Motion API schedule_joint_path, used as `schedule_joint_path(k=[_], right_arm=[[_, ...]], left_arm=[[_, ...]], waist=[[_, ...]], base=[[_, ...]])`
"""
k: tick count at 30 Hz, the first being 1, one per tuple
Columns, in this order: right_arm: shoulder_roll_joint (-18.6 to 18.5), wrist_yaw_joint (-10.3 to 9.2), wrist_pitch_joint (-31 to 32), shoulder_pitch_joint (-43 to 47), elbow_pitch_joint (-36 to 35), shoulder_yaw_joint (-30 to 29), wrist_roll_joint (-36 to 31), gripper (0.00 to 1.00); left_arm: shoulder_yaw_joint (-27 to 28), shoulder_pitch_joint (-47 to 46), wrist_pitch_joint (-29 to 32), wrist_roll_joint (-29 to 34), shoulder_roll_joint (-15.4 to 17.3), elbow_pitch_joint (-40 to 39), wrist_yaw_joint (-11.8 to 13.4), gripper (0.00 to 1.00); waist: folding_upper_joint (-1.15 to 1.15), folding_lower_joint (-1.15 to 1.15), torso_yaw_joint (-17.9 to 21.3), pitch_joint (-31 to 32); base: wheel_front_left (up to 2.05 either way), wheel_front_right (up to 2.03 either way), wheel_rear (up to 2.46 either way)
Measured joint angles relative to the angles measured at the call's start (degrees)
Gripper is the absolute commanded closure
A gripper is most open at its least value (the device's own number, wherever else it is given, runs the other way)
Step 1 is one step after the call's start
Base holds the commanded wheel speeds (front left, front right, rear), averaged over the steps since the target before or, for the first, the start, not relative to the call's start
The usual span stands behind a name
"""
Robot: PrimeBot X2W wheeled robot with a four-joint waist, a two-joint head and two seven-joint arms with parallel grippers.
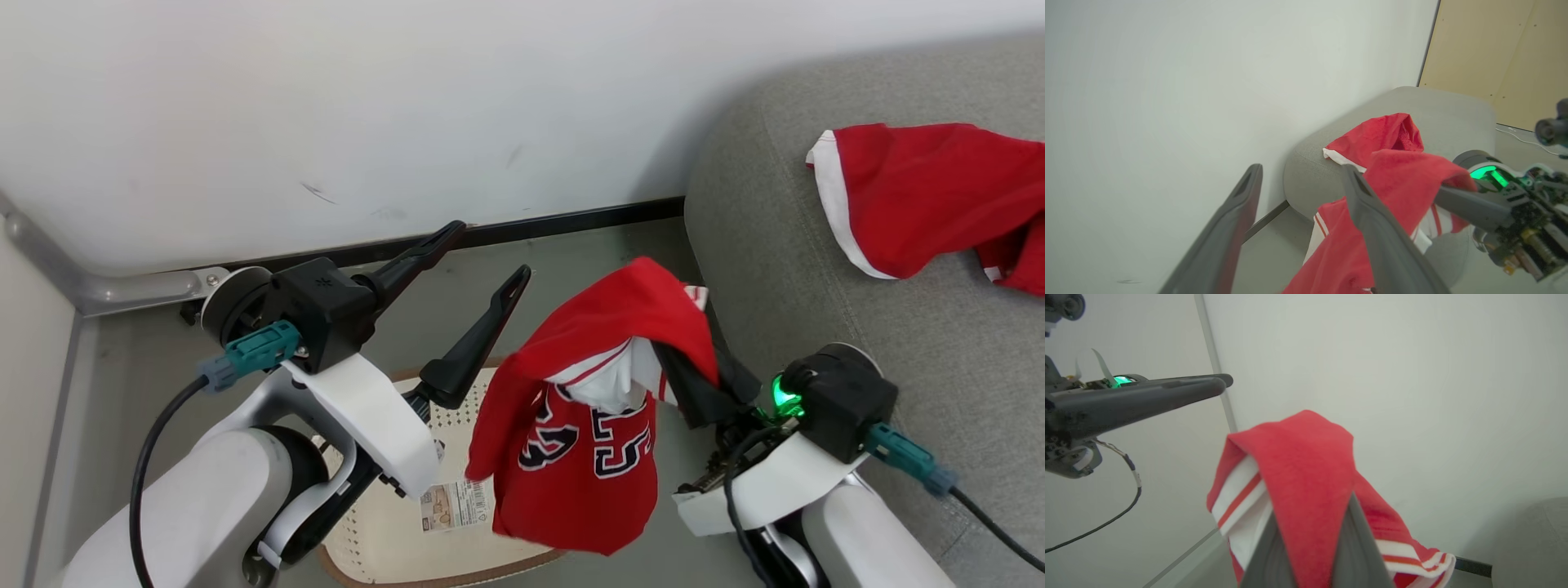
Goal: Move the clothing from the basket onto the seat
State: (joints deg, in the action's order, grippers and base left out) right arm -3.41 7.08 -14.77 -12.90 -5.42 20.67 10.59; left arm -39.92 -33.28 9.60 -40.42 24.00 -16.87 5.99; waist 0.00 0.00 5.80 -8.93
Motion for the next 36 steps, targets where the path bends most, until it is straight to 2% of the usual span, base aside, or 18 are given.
schedule_joint_path(k=[17, 36], right_arm=[[0.2, 0.00, 0.0, 4.9, -7.7, -9.2, -2.3, 1.00], [0.8, 0.00, 0.0, 10.4, -14.3, -12.5, -1.6, 1.00]], left_arm=[[-1.5, 0.9, 0.3, -0.2, 0.9, -1.4, -0.2, 0.00], [-3.4, 0.9, 1.9, 0.2, 1.5, -3.2, -0.7, 0.00]], waist=[[0.00, 0.00, 4.6, -1.2], [0.00, 0.00, 11.7, -3.2]], base=[[0.00, 0.00, 0.00], [0.00, 0.00, 0.00]])
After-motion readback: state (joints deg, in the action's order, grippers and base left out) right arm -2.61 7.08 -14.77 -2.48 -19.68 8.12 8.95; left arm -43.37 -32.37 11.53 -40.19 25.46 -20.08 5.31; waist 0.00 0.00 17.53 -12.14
